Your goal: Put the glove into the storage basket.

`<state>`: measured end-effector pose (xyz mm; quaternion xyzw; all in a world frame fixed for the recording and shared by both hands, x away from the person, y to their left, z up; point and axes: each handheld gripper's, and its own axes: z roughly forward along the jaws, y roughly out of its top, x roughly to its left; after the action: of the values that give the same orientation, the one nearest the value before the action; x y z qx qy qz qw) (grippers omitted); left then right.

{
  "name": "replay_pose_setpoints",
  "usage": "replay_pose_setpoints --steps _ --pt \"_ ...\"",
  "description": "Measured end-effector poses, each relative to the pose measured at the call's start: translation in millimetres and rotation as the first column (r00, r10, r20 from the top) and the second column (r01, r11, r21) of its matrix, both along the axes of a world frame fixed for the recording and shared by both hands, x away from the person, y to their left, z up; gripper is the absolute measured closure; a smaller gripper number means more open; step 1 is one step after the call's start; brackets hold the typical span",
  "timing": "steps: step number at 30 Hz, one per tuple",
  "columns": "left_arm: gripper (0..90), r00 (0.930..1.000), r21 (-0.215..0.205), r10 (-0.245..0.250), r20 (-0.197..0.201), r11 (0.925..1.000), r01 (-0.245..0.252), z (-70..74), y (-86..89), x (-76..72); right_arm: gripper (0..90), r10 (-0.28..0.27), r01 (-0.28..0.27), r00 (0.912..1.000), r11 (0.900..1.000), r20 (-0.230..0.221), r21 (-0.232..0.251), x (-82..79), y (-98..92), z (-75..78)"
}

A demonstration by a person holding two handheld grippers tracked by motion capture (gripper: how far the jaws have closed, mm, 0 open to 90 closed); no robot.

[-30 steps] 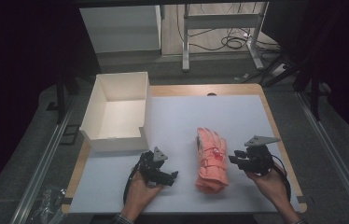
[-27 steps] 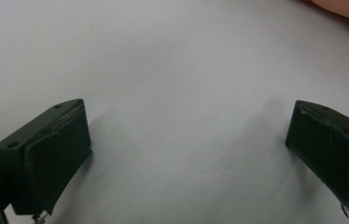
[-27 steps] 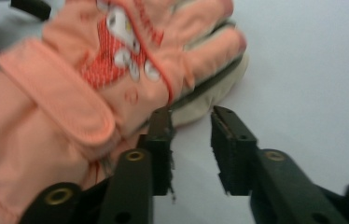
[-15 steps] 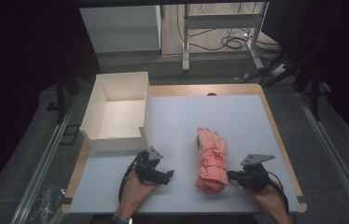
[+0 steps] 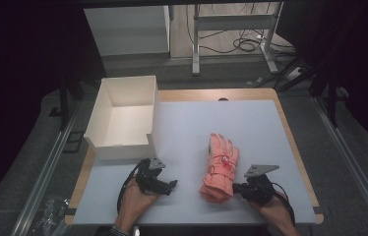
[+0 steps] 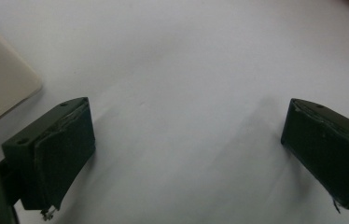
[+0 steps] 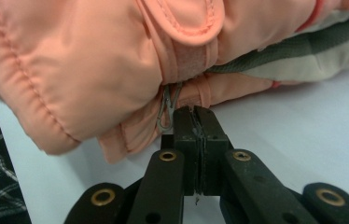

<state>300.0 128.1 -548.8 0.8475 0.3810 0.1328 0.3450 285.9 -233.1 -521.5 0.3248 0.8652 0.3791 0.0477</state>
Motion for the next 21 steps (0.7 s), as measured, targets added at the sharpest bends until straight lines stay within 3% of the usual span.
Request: replay_pose_setpoints --steps 8,21 --pt "2.8 1.0 0.002 0.0 0.002 1.0 0.0 -0.2 0.0 -0.2 82.9 -0.004 0.004 0.9999 1.0 0.014 -0.008 3.8 20.0 -2.4" --pt "2.8 1.0 0.001 0.003 0.002 1.0 -0.003 -0.3 -0.5 -0.3 83.0 -0.039 0.039 0.9989 0.999 0.026 -0.015 17.4 43.9 -6.6"
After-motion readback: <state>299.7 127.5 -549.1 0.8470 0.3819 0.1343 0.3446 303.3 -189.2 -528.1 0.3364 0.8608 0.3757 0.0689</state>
